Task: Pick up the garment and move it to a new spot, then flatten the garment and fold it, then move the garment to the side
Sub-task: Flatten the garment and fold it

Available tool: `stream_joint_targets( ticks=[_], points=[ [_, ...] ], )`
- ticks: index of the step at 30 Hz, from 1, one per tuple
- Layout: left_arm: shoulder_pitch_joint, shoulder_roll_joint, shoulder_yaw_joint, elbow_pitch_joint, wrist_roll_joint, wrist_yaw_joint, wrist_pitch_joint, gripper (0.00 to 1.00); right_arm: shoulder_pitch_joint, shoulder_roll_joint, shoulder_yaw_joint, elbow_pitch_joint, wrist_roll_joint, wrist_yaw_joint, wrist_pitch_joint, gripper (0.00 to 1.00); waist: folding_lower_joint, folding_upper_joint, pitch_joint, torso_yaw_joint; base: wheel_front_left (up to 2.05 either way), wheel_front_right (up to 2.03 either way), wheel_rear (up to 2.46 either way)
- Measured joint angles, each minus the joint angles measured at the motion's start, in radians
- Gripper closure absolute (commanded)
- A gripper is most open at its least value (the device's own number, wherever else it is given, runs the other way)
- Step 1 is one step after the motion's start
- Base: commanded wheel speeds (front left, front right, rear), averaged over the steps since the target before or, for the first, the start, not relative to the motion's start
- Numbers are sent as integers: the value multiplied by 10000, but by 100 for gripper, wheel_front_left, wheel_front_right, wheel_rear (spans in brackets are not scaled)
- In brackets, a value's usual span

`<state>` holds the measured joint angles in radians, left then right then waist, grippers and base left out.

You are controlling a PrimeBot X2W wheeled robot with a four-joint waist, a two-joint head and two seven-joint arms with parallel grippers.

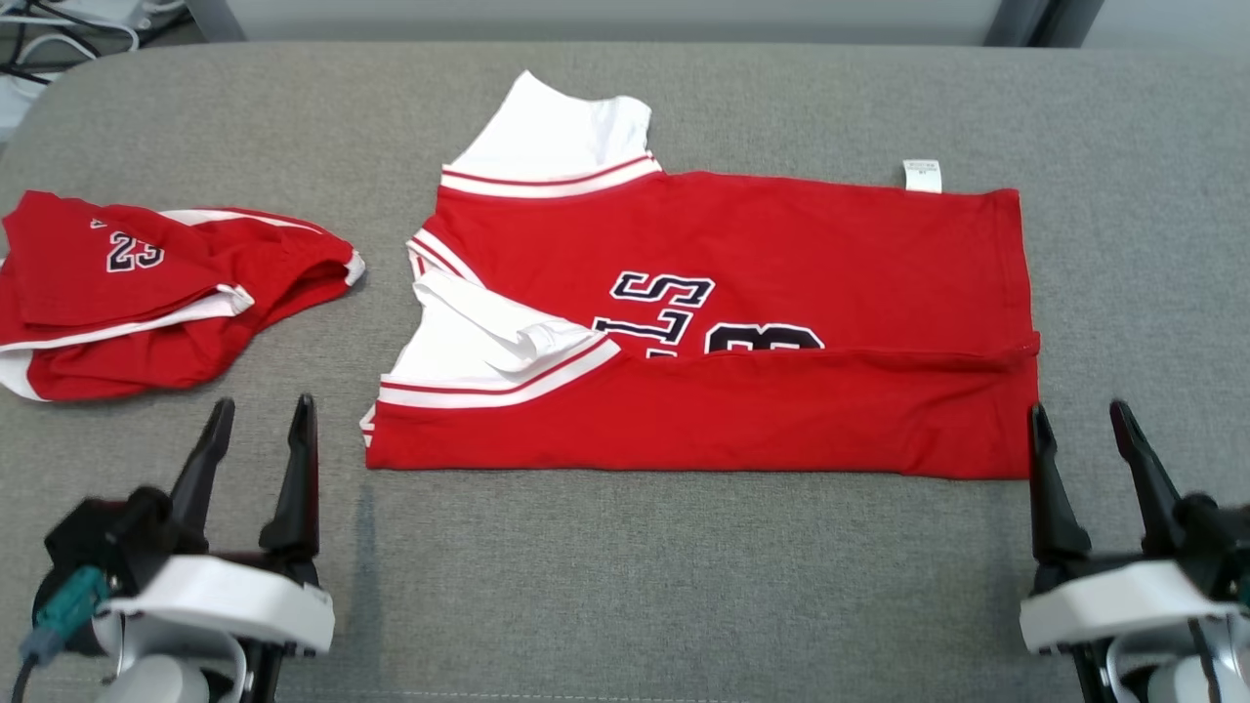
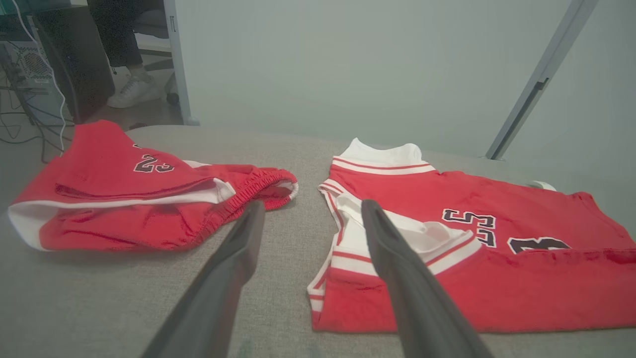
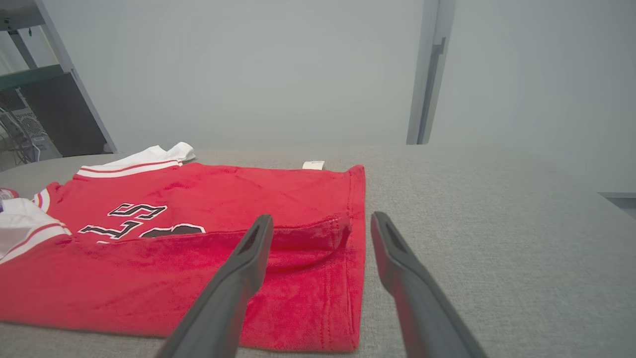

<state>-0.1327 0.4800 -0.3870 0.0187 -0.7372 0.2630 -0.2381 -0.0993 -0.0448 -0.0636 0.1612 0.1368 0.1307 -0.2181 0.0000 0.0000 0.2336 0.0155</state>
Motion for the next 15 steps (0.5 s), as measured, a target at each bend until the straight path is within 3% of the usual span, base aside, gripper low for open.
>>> stream_joint_targets(
  ticks=[7, 15],
  points=[
    [1158, 94, -153, -886, 71, 550, 104, 0, 1390, 52, -322, -382, -196, 0, -100, 0, 0, 0, -499, 154, 0, 0, 0],
    [1609, 184, -194, -1279, 67, 740, 337, 0, 1930, 67, -146, -579, 109, 0, -190, 0, 0, 0, -645, -120, 0, 0, 0]
  ],
)
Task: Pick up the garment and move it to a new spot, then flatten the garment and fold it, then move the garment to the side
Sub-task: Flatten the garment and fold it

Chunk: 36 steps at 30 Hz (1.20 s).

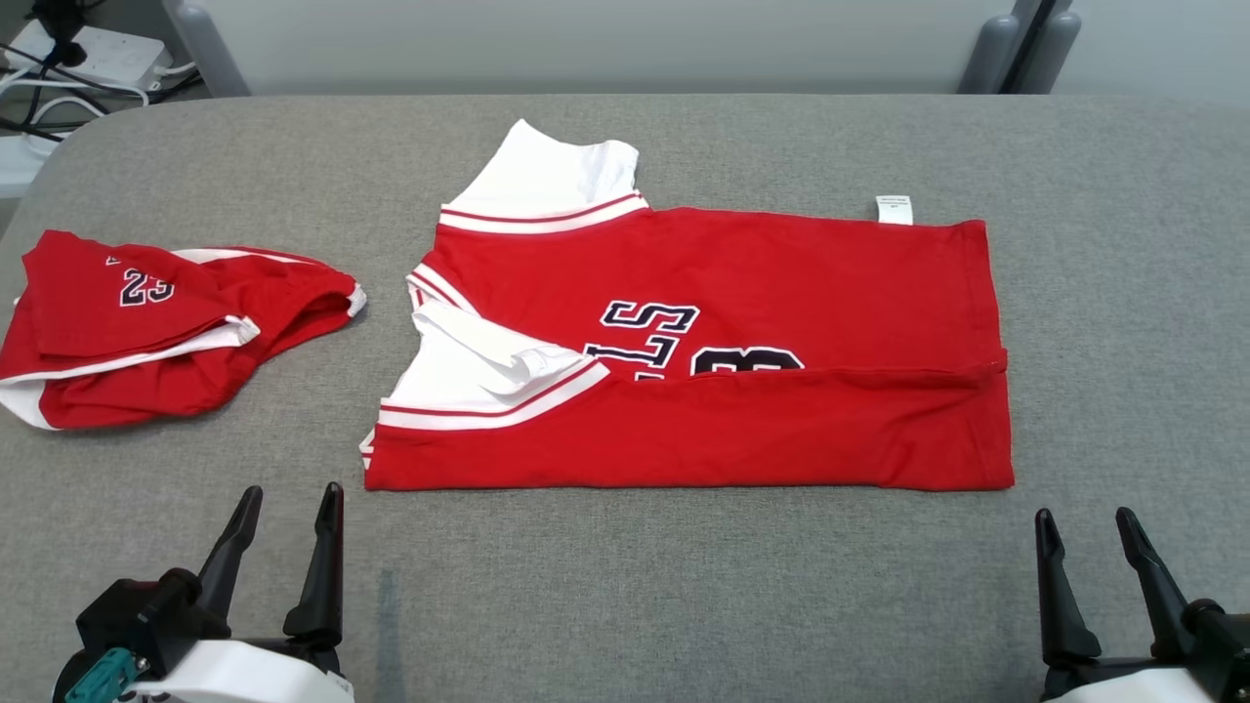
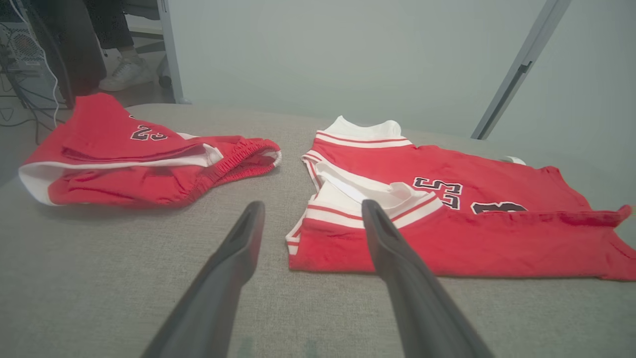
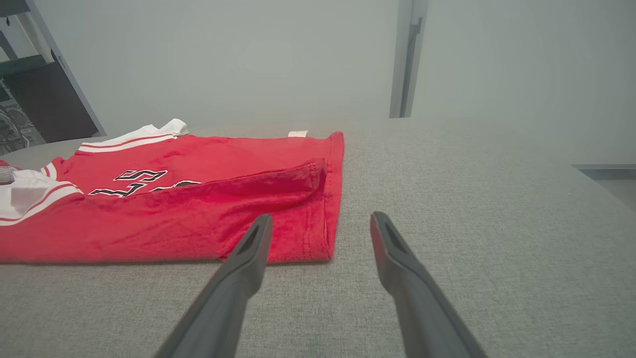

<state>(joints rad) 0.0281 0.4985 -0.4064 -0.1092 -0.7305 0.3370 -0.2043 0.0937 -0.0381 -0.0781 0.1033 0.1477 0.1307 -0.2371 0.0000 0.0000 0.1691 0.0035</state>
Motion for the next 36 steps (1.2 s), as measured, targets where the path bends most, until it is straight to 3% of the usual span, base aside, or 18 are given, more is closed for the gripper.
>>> stream_joint_targets(
  ticks=[10, 18, 28, 36],
  points=[
    [-94, 253, -186, -17, -4, -109, 447, 0, -42, 12, 48, 27, 132, 0, -10, 0, 0, 0, 237, -236, 0, 0, 0],
    [-1737, 205, -443, 1009, -209, -963, 1022, 0, -1306, 0, 142, 562, 92, 0, 130, 0, 0, 0, 967, -359, 0, 0, 0],
    [-3184, -188, -677, 3283, -792, -2286, 1336, 0, -3168, -33, 577, 2452, -163, 2, 324, 0, 0, 0, 1902, -520, 0, 0, 0],
    [-3669, -395, -865, 4171, -1005, -2907, 1503, 0, -3722, -56, 895, 3473, -36, 0, 326, 0, 0, 0, 2090, -469, 0, 0, 0]
  ],
)
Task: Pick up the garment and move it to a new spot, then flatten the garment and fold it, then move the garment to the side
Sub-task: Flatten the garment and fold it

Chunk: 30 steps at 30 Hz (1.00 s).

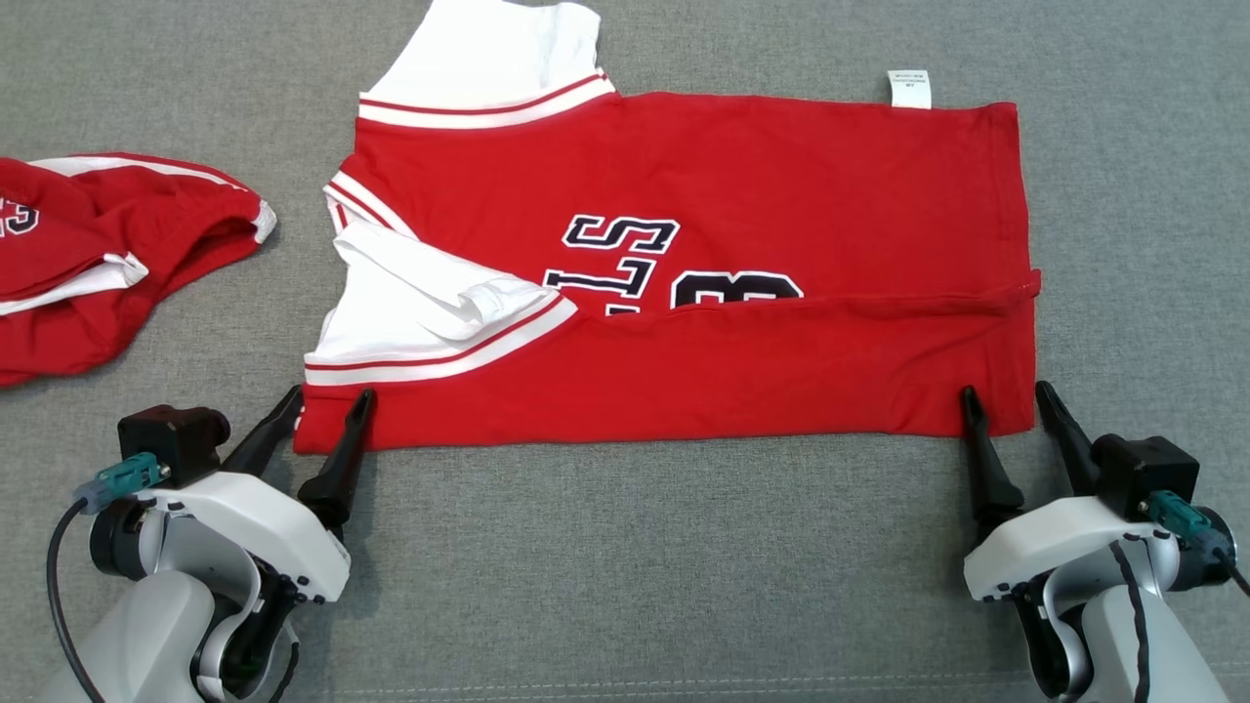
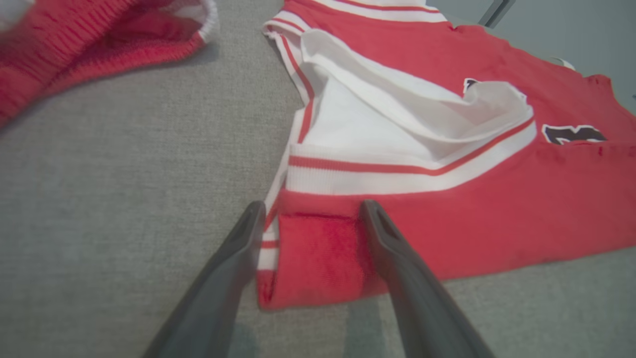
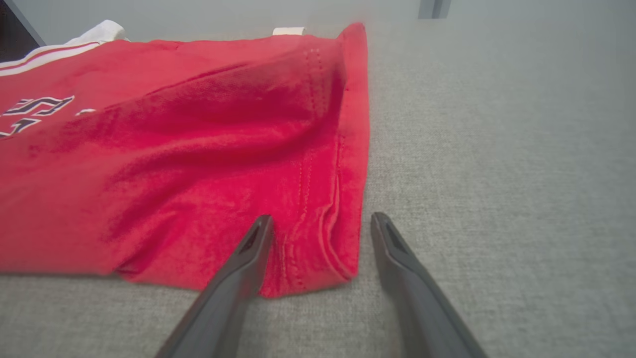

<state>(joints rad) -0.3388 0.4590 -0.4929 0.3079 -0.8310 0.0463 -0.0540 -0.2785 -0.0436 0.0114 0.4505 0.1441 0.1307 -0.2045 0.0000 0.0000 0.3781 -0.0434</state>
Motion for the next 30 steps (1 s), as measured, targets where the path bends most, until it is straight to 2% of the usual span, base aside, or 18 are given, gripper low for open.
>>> stream_joint_targets(
  ticks=[1, 2, 3, 4, 5, 6, 11, 15, 24, 26, 30],
  points=[
    [-31, -25, -19, 42, -65, -82, 25, 0, -64, -12, 38, 102, 86, 0, 2, 47, 0, 0, -7, 9, 0, 0, 0],
    [-58, -35, -46, 92, -165, -151, 94, 0, -112, -17, 69, 163, 161, 0, 2, 62, 0, 0, -14, 8, 0, 0, 0],
    [-105, -29, -71, 130, -173, -207, 127, 0, -148, -19, 88, 194, 174, 0, 2, 67, 0, 0, -21, 5, 0, 0, 0],
    [-148, -42, -69, 150, -226, -268, 176, 22, -190, -19, 115, 228, 221, 0, 6, 100, 1, 0, -31, 4, 0, 0, 0],
    [-176, -44, -100, 157, -247, -288, 211, 68, -215, -19, 161, 244, 278, 0, 17, 100, 0, 0, -49, 3, 0, 0, 0],
    [-179, -44, -121, 146, -238, -291, 240, 100, -217, -6, 226, 244, 336, 2, 17, 100, 0, 0, -69, -3, 0, 0, 0],
    [-114, -86, -102, -313, -464, -360, 244, 100, -131, -6, 213, 142, 412, 2, 142, 100, 0, 0, -222, 52, 0, 0, 0],
    [494, 46, -6, -1143, -675, -159, 360, 100, 576, -79, 27, -556, 880, 2, 454, 100, 1, 0, -450, 182, 0, 0, 0],
    [2754, 652, 125, -3333, -1049, 861, 639, 100, 2905, -466, -433, -3127, 1837, 2, 1962, 100, 1, 0, -836, 495, 0, 0, 0],
    [3186, 683, 142, -3753, -1058, 1137, 648, 100, 3335, -462, -583, -3498, 1925, 2, 2272, 100, 0, 0, -880, 549, 0, 0, 0],
    [3723, 665, 105, -4259, -1225, 1338, 763, 100, 3940, -347, -892, -3852, 2004, 2, 2497, 100, 0, 0, -938, 675, 0, 0, 0]
  ],
)
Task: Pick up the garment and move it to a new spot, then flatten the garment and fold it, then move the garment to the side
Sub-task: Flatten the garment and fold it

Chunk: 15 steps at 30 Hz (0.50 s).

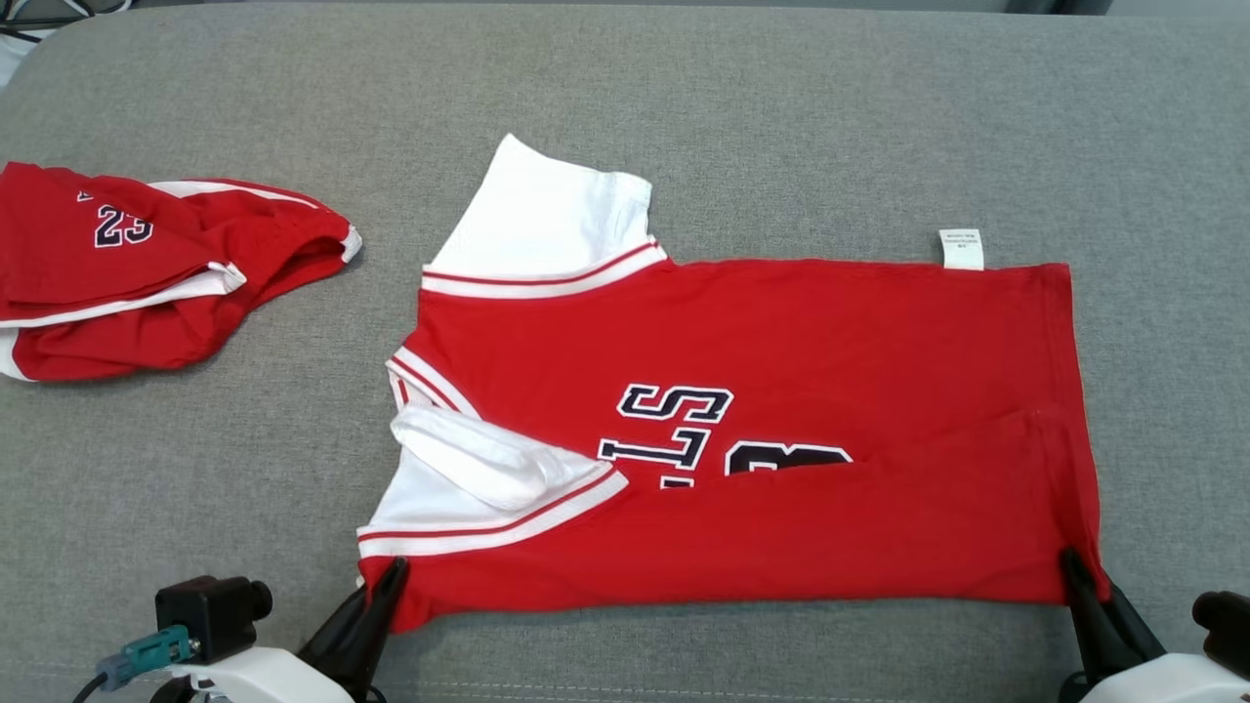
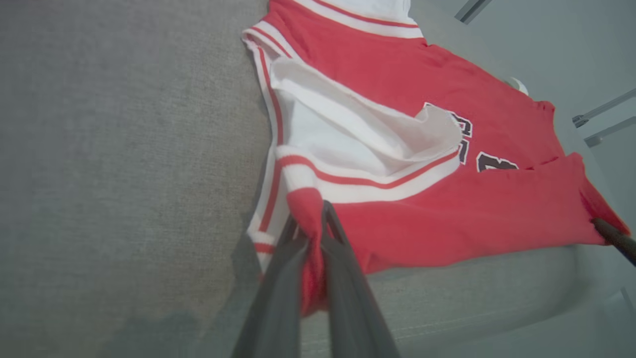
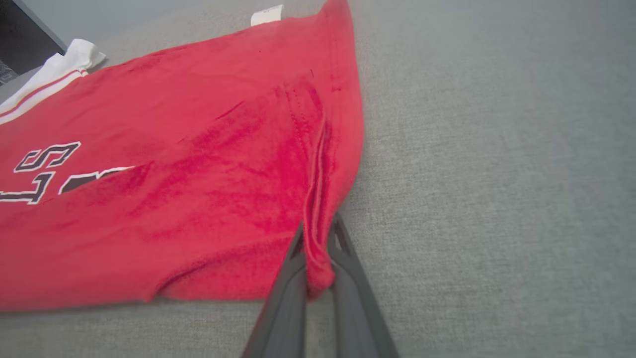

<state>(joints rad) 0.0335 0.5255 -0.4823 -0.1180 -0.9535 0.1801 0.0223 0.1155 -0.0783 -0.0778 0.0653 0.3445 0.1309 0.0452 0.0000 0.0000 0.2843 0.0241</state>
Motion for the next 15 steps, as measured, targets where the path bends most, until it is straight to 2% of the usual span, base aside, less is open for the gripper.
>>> stream_joint_targets(
  ticks=[1, 2, 3, 8, 13, 15],
  points=[
    [46, -27, -40, 6, -107, -2, 84, 96, 112, 113, -86, 4, 65, 0, 0, 38, 0, 0, -2, 25, 0, 0, 0],
    [45, -42, -42, 29, -155, -2, 84, 24, 136, 138, -77, 23, 173, 0, 0, 0, 0, 0, -1, 27, 0, 0, 0],
    [41, -36, -61, 81, -157, -4, 123, 0, 135, 157, -88, 79, 178, 0, -8, 0, 0, 0, -3, 21, 0, 0, 0],
    [38, -25, 31, 385, -140, 12, -61, 0, 130, 224, -253, 219, 205, 0, -224, 0, 0, 0, -52, -34, 0, 0, 0],
    [22, 167, 608, 155, 435, 625, -859, 0, 91, 347, -984, 109, 17, 0, -1108, 0, 0, 0, -133, -136, 0, 0, 0],
    [-6, 293, 832, -77, 479, 727, -1018, 0, -18, 370, -1206, 79, -148, -2, -1350, 0, 0, 0, -158, -188, 0, 0, 0]
  ],
)
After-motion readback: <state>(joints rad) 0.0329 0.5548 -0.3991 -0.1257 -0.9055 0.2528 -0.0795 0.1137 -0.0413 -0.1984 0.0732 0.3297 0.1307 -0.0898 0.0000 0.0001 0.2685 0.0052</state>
